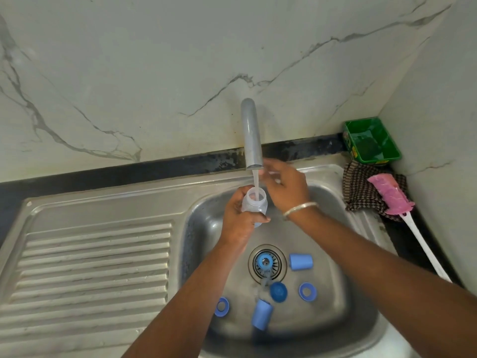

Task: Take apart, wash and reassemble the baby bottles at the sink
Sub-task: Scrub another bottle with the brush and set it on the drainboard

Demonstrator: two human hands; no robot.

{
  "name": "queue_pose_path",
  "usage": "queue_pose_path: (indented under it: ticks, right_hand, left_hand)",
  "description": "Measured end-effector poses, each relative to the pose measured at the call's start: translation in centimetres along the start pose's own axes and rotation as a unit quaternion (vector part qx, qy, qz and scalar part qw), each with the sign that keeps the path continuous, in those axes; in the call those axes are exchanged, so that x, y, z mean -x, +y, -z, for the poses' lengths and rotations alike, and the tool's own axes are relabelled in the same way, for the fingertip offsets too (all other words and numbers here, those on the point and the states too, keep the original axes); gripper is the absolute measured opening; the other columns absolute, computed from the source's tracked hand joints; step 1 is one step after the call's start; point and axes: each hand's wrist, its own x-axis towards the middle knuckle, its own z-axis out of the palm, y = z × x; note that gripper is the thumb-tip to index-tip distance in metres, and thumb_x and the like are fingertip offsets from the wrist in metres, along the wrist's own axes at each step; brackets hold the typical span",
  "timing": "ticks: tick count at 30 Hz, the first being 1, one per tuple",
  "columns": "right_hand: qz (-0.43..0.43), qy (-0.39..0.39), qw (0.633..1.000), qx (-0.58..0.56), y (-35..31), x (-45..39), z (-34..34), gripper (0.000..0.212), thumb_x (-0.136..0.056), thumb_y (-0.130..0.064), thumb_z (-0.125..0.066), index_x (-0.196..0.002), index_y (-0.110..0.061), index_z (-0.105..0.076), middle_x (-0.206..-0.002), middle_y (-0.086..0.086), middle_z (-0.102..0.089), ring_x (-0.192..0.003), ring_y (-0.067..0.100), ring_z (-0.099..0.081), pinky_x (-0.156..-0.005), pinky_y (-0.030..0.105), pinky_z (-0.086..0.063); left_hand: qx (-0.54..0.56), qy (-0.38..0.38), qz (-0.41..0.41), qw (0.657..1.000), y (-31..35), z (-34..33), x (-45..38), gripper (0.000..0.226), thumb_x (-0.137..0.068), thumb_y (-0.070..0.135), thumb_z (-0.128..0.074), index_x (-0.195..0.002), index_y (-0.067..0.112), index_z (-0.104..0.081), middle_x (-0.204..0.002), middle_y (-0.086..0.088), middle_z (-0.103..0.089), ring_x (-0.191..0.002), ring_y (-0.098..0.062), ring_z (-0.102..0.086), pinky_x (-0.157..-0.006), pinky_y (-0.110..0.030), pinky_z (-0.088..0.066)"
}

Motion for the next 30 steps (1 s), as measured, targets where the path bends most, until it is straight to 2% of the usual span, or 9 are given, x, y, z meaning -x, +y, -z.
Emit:
queue_pose_path:
  ticks: [2, 5, 7, 9, 13, 19, 24, 28, 30]
  right_hand:
    - [-0.029, -0.001, 0.995, -0.098, 1.8, 2.5, -0.4, 0.028, -0.094, -0.030, -0.061, -0.121, -0.023, -0.064, -0.102, -0.014, -0.070, -0.092, -0.004, -0.065, -0.087, 0.027, -0.056]
    - [-0.009, -0.085, 0.976, -0.202, 4.0, 5.5, -1.0, 0.037, -0.089, -0.034, -0.066, -0.124, -0.023, -0.063, -0.112, -0.006, -0.071, -0.107, 0.010, -0.066, -0.092, 0.034, -0.055]
    - [0.011, -0.108, 0.976, -0.191, 4.7, 6.2, -1.5, 0.050, -0.082, -0.043, -0.068, -0.128, -0.026, -0.060, -0.116, -0.007, -0.070, -0.111, 0.012, -0.064, -0.093, 0.030, -0.053]
    - [-0.010, -0.103, 0.978, -0.179, 4.8, 6.0, -1.9, 0.050, -0.077, -0.046, -0.071, -0.125, -0.033, -0.061, -0.112, -0.008, -0.071, -0.107, 0.010, -0.065, -0.091, 0.027, -0.053]
    - [-0.122, -0.129, 0.957, -0.228, 4.8, 4.3, -2.4, 0.027, -0.084, -0.027, -0.071, -0.111, -0.031, -0.068, -0.103, -0.001, -0.074, -0.097, 0.019, -0.070, -0.086, 0.050, -0.057]
    - [-0.180, -0.139, 0.966, -0.124, 3.8, 2.7, -3.7, 0.037, -0.093, -0.046, -0.059, -0.116, -0.017, -0.065, -0.105, 0.005, -0.071, -0.095, 0.023, -0.068, -0.082, 0.047, -0.059]
    - [-0.406, -0.137, 0.874, -0.231, 2.6, 2.2, -4.3, 0.043, -0.094, -0.045, -0.058, -0.108, -0.005, -0.066, -0.092, 0.018, -0.068, -0.066, 0.026, -0.064, -0.056, 0.032, -0.054]
    - [-0.412, -0.141, 0.839, -0.326, 4.1, 2.8, -4.3, 0.043, -0.090, -0.045, -0.064, -0.106, -0.006, -0.066, -0.078, 0.012, -0.068, -0.052, 0.017, -0.062, -0.046, 0.024, -0.048]
    - [-0.443, -0.101, 0.809, -0.373, 4.3, 2.7, -4.2, 0.041, -0.091, -0.043, -0.063, -0.105, -0.005, -0.066, -0.075, 0.012, -0.067, -0.047, 0.016, -0.062, -0.041, 0.022, -0.048]
  left_hand:
    - [0.007, -0.012, 0.001, 1.000, 0.0, 0.0, 0.1, 0.055, -0.058, -0.016, -0.073, -0.100, 0.018, -0.063, -0.088, 0.003, -0.066, -0.082, -0.010, -0.062, -0.058, -0.019, -0.049]
    - [0.022, -0.018, 0.012, 1.000, -0.1, -0.4, 0.5, 0.048, -0.064, -0.017, -0.067, -0.104, 0.009, -0.062, -0.090, -0.011, -0.067, -0.075, -0.010, -0.065, -0.051, -0.016, -0.047]
    - [0.017, -0.012, 0.019, 1.000, -0.6, -0.5, 0.5, 0.042, -0.068, -0.002, -0.068, -0.107, 0.011, -0.065, -0.098, -0.022, -0.068, -0.081, -0.021, -0.066, -0.054, -0.020, -0.048]
    - [0.003, 0.002, 0.042, 0.999, -1.0, -0.4, 0.4, 0.037, -0.076, 0.001, -0.071, -0.108, 0.020, -0.067, -0.102, -0.015, -0.072, -0.088, -0.023, -0.068, -0.063, -0.031, -0.054]
    - [0.006, -0.029, 0.053, 0.998, -1.1, 0.7, 0.5, 0.057, -0.076, -0.019, -0.067, -0.123, 0.013, -0.058, -0.111, -0.012, -0.068, -0.088, -0.015, -0.069, -0.060, -0.025, -0.056]
    - [-0.011, -0.020, 0.070, 0.997, -1.8, 2.0, 1.0, 0.080, -0.067, -0.022, -0.075, -0.132, 0.013, -0.043, -0.115, -0.007, -0.063, -0.093, -0.016, -0.070, -0.067, -0.029, -0.060]
    - [-0.087, -0.035, 0.002, 0.996, -2.9, 2.7, 0.8, 0.051, -0.075, 0.007, -0.079, -0.120, 0.022, -0.062, -0.098, -0.001, -0.072, -0.085, -0.010, -0.068, -0.067, -0.020, -0.051]
    - [-0.165, -0.046, -0.006, 0.985, -3.2, 2.5, 0.5, 0.041, -0.088, 0.046, -0.070, -0.125, 0.034, -0.061, -0.109, 0.008, -0.073, -0.100, -0.007, -0.069, -0.085, -0.026, -0.055]
    - [-0.178, -0.039, -0.009, 0.983, -2.8, 1.9, 0.4, 0.030, -0.094, 0.044, -0.063, -0.122, 0.035, -0.058, -0.108, 0.013, -0.070, -0.101, -0.002, -0.067, -0.086, -0.019, -0.054]
